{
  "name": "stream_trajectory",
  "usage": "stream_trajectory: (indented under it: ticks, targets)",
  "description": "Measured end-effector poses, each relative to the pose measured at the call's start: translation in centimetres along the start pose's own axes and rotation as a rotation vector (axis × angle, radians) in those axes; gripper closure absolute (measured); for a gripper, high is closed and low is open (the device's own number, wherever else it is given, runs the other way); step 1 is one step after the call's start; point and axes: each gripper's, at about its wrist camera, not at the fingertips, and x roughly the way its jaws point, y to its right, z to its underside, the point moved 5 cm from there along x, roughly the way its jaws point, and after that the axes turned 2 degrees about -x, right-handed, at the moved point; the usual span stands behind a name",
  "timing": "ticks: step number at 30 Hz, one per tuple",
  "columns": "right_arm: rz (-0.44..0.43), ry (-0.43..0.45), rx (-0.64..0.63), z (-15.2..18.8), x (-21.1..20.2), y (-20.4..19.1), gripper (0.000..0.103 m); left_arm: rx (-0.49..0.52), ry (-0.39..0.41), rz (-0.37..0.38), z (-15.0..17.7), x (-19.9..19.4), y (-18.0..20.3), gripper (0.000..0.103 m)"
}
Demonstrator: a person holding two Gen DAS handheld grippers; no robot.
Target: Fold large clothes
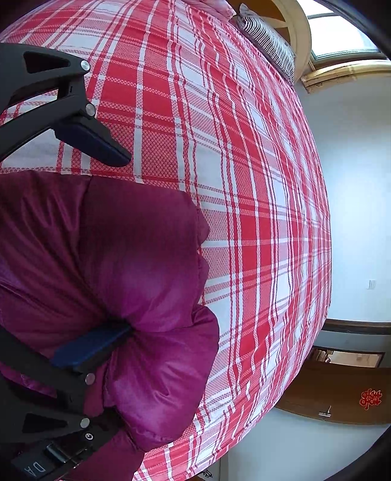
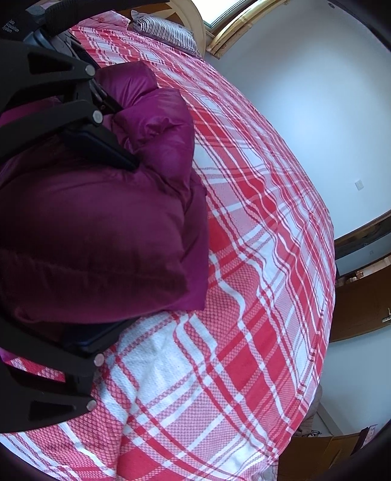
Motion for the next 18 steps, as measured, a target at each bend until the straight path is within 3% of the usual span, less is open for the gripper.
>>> stream_trajectory:
  ticks: [18]
  targets:
    - [-0.012,-0.006,0.003,-0.01,0.09,0.14,0.008,0.003,0.0,0.005,0.11,0.36,0.02,0.0]
